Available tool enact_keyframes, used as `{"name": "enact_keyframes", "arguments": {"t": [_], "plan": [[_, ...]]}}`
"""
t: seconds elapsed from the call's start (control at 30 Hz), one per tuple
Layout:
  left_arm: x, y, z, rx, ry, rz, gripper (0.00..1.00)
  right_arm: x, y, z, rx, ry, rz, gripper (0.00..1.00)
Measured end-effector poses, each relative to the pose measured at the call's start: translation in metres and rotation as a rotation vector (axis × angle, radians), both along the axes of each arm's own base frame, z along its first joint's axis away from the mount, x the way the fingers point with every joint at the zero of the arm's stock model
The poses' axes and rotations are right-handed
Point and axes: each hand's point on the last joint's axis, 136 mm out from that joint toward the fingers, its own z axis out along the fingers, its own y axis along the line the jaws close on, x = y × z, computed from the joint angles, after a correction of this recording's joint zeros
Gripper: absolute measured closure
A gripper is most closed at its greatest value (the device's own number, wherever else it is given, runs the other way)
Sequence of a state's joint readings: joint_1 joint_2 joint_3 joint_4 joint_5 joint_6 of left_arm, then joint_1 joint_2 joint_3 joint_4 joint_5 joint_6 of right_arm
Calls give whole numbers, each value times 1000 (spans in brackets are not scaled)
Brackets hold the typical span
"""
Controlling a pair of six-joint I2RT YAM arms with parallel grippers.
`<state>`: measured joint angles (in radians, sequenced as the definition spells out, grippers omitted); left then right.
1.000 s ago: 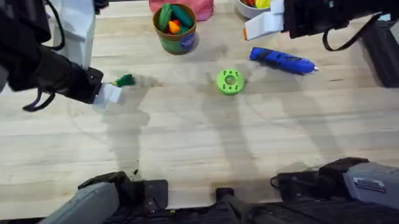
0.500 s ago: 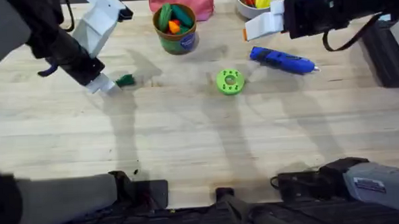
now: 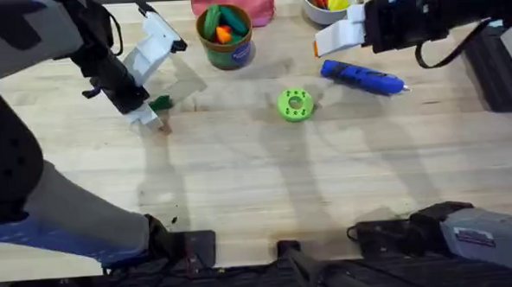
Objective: Pick up the gripper from the table and insert it into the empty holder that is missing its gripper. Then pick up a screw, insert it into the mounting hole, and use the screwdriver to tighten it. Finally, clean up the table by picking up the vegetable and placing it into the bucket.
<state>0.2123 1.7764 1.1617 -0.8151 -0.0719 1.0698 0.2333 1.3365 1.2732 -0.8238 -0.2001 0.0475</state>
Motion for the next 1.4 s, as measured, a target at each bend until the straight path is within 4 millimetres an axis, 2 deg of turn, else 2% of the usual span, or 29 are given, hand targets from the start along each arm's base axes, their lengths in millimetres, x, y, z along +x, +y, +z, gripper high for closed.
{"name": "enact_keyframes", "arguments": {"t": [0.07,0.2,0.37,0.63,1.03,1.13,1.27,1.33,1.4], "plan": [[4,-1,0,-5,-11,-3,30,0,0,0,0,0,0,9],[2,-4,-1,-29,3,-13,172,0,0,0,0,0,0,8],[-2,-9,-4,-56,20,-18,529,0,0,0,-1,1,0,8],[-2,-12,-5,-72,22,-20,973,0,0,0,0,1,0,8],[3,-12,-5,-78,3,-14,980,0,0,0,0,1,0,8],[9,-15,0,-105,-21,5,980,0,0,0,-1,0,0,7],[40,-21,29,-163,-123,82,980,0,0,0,0,1,0,9],[61,-25,54,-200,-200,137,980,0,0,0,0,1,0,9],[81,-32,88,-248,-291,185,980,0,0,0,0,1,0,9]]}}
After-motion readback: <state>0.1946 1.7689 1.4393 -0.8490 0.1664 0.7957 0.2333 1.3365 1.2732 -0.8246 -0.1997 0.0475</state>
